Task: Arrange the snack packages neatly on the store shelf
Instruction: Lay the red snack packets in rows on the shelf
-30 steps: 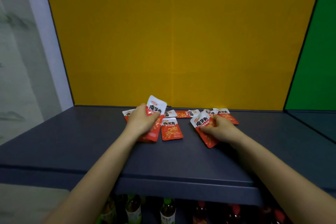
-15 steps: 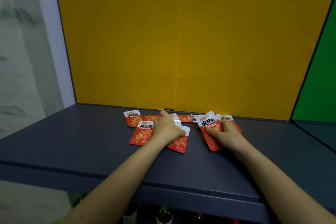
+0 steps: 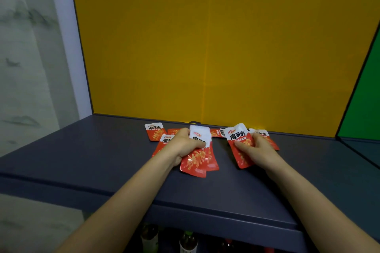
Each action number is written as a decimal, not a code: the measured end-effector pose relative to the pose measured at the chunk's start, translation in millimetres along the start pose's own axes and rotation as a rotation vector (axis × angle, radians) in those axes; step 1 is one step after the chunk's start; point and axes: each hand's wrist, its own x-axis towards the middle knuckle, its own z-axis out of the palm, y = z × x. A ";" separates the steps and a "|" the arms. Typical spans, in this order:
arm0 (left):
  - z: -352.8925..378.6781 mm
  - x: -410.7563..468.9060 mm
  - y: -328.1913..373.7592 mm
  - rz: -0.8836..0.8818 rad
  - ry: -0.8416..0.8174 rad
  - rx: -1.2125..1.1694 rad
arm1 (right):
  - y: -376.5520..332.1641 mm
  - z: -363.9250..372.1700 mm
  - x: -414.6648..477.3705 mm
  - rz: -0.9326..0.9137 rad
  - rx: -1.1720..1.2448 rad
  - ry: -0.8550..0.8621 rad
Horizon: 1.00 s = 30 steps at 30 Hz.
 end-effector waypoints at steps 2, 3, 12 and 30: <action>-11.6 -5.7 2.8 0.055 -0.010 -0.113 | -2.8 0.3 -0.2 -0.014 0.024 0.004; -20.6 -7.6 4.6 0.079 0.024 -0.139 | -4.1 0.1 -0.3 -0.021 0.033 0.005; -61.7 12.8 -23.0 -0.022 0.319 0.429 | -11.5 9.1 -5.5 -0.026 0.058 -0.002; -41.4 1.1 -5.5 0.006 0.156 0.565 | -10.1 28.2 -31.9 0.003 0.017 0.083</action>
